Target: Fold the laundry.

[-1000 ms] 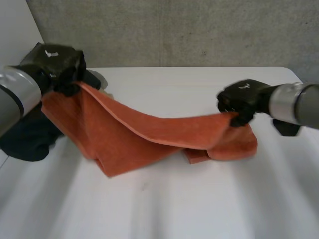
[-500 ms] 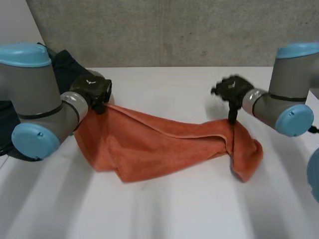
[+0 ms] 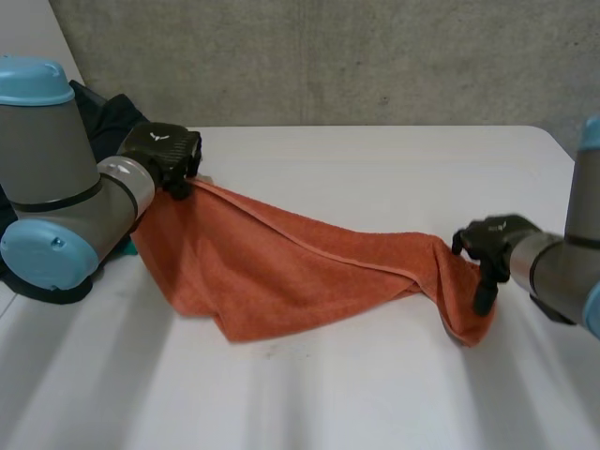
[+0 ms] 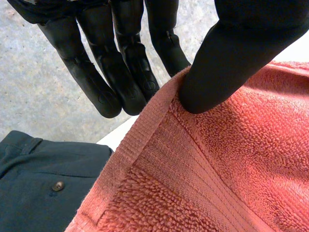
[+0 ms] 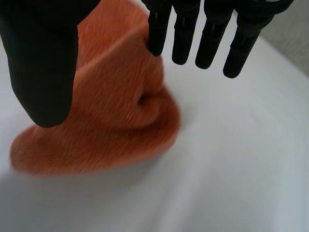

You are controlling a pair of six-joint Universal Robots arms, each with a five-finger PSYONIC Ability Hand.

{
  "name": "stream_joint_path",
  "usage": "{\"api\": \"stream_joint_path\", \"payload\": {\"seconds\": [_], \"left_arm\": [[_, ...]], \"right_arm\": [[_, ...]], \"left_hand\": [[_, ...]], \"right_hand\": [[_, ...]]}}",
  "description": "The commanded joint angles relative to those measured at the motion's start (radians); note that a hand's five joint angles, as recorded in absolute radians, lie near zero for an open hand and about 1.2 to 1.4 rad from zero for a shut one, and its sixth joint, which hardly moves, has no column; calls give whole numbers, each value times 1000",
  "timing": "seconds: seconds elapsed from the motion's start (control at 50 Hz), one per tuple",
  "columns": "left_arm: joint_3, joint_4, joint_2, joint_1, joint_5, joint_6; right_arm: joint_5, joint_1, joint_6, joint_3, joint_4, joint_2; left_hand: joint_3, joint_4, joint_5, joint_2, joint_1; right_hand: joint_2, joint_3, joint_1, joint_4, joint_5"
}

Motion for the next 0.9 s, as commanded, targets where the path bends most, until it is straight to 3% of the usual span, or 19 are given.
{"api": "stream_joint_path", "payload": {"seconds": [0.02,0.12,0.2,0.24,0.28,0.3,0.42,0.58,0.7,0.9], "left_arm": [[-5,1,-17,-1,2,4],[-1,12,-46,-3,-1,4],[15,26,-77,0,-3,7],[37,32,-102,3,-3,8],[60,34,-118,5,-3,8],[96,35,-134,8,-1,2],[290,76,-142,23,-1,2],[547,231,-42,48,-30,-97],[504,267,-10,56,-38,-137],[69,273,33,111,-7,-148]], "right_arm": [[-11,-47,49,90,-156,53],[-8,-50,103,70,-204,116],[-5,-55,163,14,-200,168],[-7,-57,198,-35,-190,201],[-7,-58,215,-69,-181,216],[-7,-58,227,-106,-174,222],[-30,-51,226,-279,-225,178],[-140,-51,217,-598,-545,150],[-177,-58,214,-726,-422,175],[-287,-123,166,-692,-132,198]], "left_hand": [[211,203,220,203,258],[211,203,220,203,258],[211,203,220,203,258],[211,203,220,203,258],[211,203,220,203,258],[211,203,220,203,258],[211,203,220,203,258],[211,203,220,203,258],[211,203,220,203,258],[211,203,220,203,258]], "right_hand": [[-5,-18,-24,-26,-37],[-20,-33,-39,-41,-52],[109,95,90,88,77],[451,438,432,430,419],[940,927,921,919,909],[1010,997,991,989,979],[1011,998,992,990,979],[1011,998,992,990,979],[1011,998,992,990,979],[1011,998,992,990,979]]}}
